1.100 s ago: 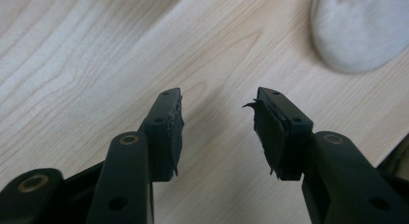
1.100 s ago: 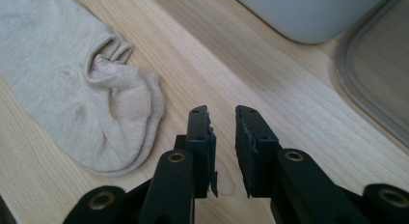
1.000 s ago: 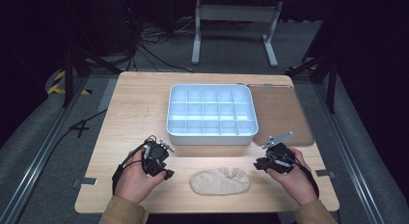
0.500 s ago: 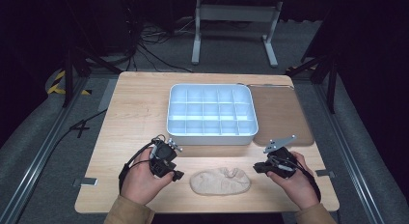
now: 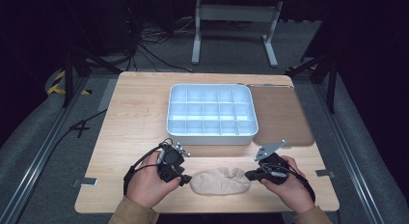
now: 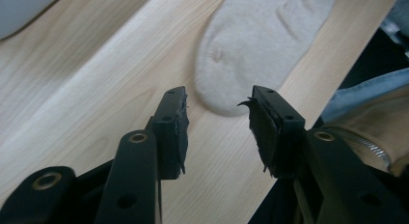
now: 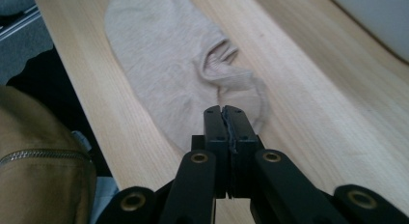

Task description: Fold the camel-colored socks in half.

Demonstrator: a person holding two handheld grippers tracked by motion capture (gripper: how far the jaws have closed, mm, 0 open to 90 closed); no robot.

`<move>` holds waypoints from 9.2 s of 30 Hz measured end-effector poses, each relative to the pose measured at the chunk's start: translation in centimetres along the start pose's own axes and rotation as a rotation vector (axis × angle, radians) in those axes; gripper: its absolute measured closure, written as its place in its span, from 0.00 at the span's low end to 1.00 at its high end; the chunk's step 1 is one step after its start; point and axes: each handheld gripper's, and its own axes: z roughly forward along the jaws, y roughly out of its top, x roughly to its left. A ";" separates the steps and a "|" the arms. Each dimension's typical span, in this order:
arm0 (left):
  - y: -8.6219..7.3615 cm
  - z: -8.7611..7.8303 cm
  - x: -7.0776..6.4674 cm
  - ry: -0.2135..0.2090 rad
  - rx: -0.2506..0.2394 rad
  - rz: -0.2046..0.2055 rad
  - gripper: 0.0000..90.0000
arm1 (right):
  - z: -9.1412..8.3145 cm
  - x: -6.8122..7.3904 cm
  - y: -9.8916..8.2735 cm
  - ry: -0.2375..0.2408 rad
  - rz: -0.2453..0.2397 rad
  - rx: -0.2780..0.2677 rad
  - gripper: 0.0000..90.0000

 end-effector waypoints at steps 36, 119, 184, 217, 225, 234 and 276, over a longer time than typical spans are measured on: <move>0.1 5.6 0.4 -0.014 0.041 -0.058 0.53 | 3.8 0.6 -0.4 0.000 0.034 0.138 1.00; 5.4 3.3 -3.7 -0.072 -0.065 0.061 0.95 | 5.1 1.7 -0.3 -0.057 0.009 -0.033 1.00; 2.3 2.9 -1.8 0.006 -0.151 0.006 0.75 | 4.7 5.8 4.2 -0.062 -0.156 -0.115 0.93; 4.8 7.2 -3.9 -0.006 -0.174 0.146 0.92 | 4.9 1.9 -0.1 -0.119 -0.009 -0.071 0.89; 4.9 8.5 -3.0 0.098 -0.139 0.114 1.00 | 4.9 2.1 -0.2 -0.125 -0.020 -0.077 0.90; 4.4 8.3 -2.3 0.055 -0.150 0.078 0.97 | 4.7 2.3 -0.2 -0.133 -0.023 -0.078 0.89; 2.6 7.7 -1.7 0.057 -0.006 0.068 0.92 | 5.9 2.8 0.7 -0.090 -0.039 -0.112 0.99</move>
